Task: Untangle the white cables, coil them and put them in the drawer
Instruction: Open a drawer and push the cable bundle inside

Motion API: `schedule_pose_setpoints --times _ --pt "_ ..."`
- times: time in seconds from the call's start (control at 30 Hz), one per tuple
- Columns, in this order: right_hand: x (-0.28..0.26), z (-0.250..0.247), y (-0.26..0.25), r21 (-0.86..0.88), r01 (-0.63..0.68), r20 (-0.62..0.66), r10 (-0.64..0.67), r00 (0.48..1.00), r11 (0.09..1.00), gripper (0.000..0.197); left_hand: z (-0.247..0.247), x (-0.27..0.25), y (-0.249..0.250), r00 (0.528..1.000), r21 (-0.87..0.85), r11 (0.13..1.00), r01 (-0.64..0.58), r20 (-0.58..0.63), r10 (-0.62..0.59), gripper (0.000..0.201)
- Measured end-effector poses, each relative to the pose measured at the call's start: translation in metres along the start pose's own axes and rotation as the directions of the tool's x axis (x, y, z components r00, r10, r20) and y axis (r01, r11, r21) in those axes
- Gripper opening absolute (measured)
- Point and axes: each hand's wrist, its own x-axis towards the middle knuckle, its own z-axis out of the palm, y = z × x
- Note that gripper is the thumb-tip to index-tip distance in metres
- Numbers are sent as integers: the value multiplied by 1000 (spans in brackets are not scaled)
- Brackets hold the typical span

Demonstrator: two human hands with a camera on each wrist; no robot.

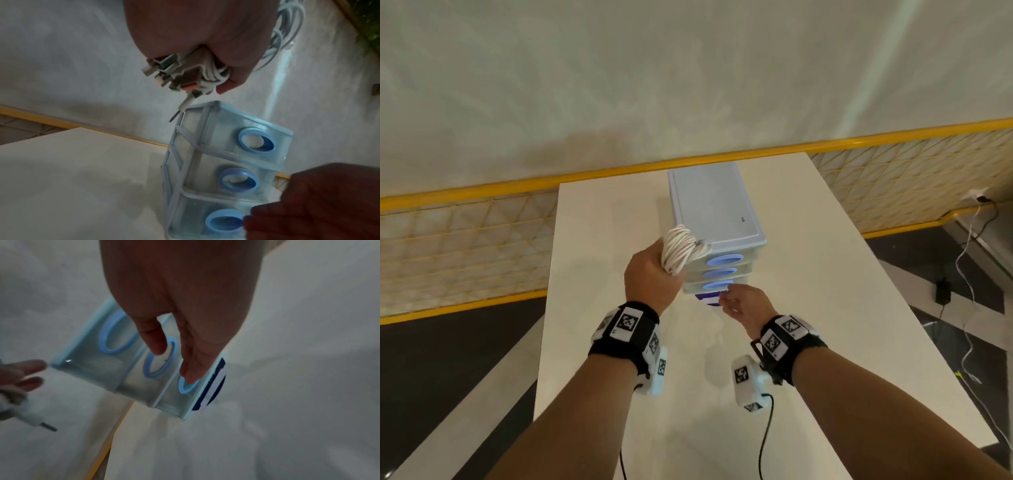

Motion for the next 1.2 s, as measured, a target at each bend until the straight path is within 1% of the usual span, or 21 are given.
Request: schedule_pose_setpoints --times 0.03,0.07,0.1,0.13,0.17,0.27,0.33,0.4,0.5,0.57,0.63,0.7,0.73,0.87,0.93,1.03,1.07,1.1,1.13,1.17,1.2 --pt "10 5 3 87 -43 -18 45 999 995 16 4 0 -1 999 -22 999 -35 8 35 13" --pt "19 10 7 143 -78 -36 84 996 987 19 8 0 0 996 -25 997 -76 39 77 29" --pt "27 14 9 182 -103 -49 114 992 978 21 12 1 0 990 -24 993 -115 81 116 39" --pt "34 18 11 212 -121 -57 136 989 970 22 16 3 2 981 -29 986 -161 109 163 42" --pt "39 21 12 253 -135 -58 154 986 958 23 18 5 4 969 -14 979 -204 141 204 41" --pt "44 24 15 364 -161 -35 187 982 917 22 21 17 1 935 88 940 -330 170 312 38" --pt "40 21 20 387 -167 -19 189 982 907 22 24 22 -7 926 154 919 -362 174 335 35" --pt "33 16 30 405 -159 -15 181 983 900 22 25 25 -12 919 208 898 -387 170 356 38" --pt "17 4 51 466 -145 -6 166 986 873 22 28 23 -12 911 218 885 -412 137 390 41" --pt "3 -5 63 470 -142 11 156 988 871 23 26 22 -8 907 209 883 -420 114 405 41" --pt "-13 -15 75 471 -142 11 155 988 870 24 24 21 -8 906 208 882 -423 107 409 34" --pt "-29 -25 85 477 -136 -10 160 987 869 24 22 22 -8 913 215 889 -404 147 379 22" --pt "-37 -31 91 476 -135 -21 164 986 869 22 23 23 -9 917 223 892 -395 160 366 20" --pt "-62 -50 108 474 -139 -39 178 983 870 19 25 20 -8 931 168 920 -355 155 331 42" --pt "-68 -50 109 466 -139 -29 172 985 874 18 26 19 -10 940 152 931 -330 143 310 42" --pt "-73 -46 103 402 -146 -61 186 981 904 17 24 19 -7 949 186 934 -305 140 282 26" --pt "-75 -45 99 317 -161 -96 200 975 935 16 21 19 -5 947 193 931 -311 141 288 19" --pt "-78 -44 95 185 -174 -155 204 967 967 15 18 17 -3 938 186 922 -339 137 317 13" --pt "-82 -43 87 41 -178 -223 182 958 983 14 15 12 -1 922 182 905 -385 128 366 12" --pt "-85 -43 77 -85 -145 -297 114 948 986 17 11 8 -1 897 196 876 -440 125 423 14" --pt "-89 -42 64 -170 -64 -353 0 936 983 21 8 2 -2 868 217 841 -496 145 475 15"
